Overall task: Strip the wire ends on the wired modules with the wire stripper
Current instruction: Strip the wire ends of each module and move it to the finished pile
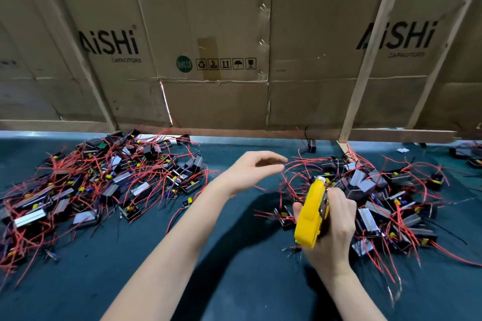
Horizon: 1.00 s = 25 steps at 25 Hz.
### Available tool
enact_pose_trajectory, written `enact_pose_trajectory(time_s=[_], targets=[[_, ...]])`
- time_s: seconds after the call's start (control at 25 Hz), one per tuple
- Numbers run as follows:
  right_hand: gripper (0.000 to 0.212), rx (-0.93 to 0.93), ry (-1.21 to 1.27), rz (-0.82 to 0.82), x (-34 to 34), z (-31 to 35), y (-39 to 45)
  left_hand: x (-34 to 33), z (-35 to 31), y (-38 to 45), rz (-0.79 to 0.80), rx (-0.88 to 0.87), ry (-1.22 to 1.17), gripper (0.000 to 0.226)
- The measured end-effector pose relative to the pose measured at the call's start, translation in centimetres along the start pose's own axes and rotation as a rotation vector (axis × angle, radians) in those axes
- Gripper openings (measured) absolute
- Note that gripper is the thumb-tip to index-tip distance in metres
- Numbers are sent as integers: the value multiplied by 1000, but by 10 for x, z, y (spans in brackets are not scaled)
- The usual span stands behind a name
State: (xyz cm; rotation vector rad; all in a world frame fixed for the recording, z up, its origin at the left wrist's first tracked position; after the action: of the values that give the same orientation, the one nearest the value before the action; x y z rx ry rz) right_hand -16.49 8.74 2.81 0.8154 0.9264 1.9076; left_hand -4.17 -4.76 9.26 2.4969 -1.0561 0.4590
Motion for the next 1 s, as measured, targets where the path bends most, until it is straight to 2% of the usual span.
enact_pose_trajectory(time_s=[0.08,0.12,0.16,0.24,0.28,0.32,0.4,0.44,0.52,0.64,0.76,0.88,1.0], targets=[[33,-24,34,16,-4,0,-1,39,20,-19,-158,-34,108,19],[29,-39,65,39,-7,1,-2,61,28,-31,-285,-24,202,17],[20,-62,103,71,-10,1,-4,83,38,-42,-424,3,320,17],[22,-110,131,123,-15,3,-6,126,61,-64,-641,136,624,15],[19,-114,120,140,-16,3,-7,144,73,-73,-664,256,759,13],[22,-117,102,143,-18,3,-8,155,83,-80,-619,397,847,11],[23,-133,95,157,-19,2,-8,160,98,-86,-427,628,902,19],[26,-150,108,154,-19,3,-7,157,103,-85,-350,664,915,19],[45,-188,116,167,-18,4,-6,153,103,-83,-340,635,960,12],[36,-213,105,186,-16,1,-4,158,87,-80,-531,499,1158,6],[39,-234,108,170,-17,-2,-4,169,61,-82,-732,320,1277,9],[33,-258,102,169,-19,-9,-5,182,31,-82,-776,245,1252,19],[17,-256,67,170,-21,-14,-7,172,5,-82,-762,86,1182,15]])
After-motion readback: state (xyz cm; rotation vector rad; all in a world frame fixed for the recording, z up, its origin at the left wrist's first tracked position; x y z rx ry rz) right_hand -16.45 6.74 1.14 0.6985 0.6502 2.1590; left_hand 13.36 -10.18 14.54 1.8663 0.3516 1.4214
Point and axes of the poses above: each hand's wrist, its own y-axis towards the middle knuckle, its own x-axis out of the back of the hand, z = x × y, the point moved 2 cm from there along y, towards the middle knuckle, and after that the axes turned 9 degrees about -x, right-handed, at the moved point
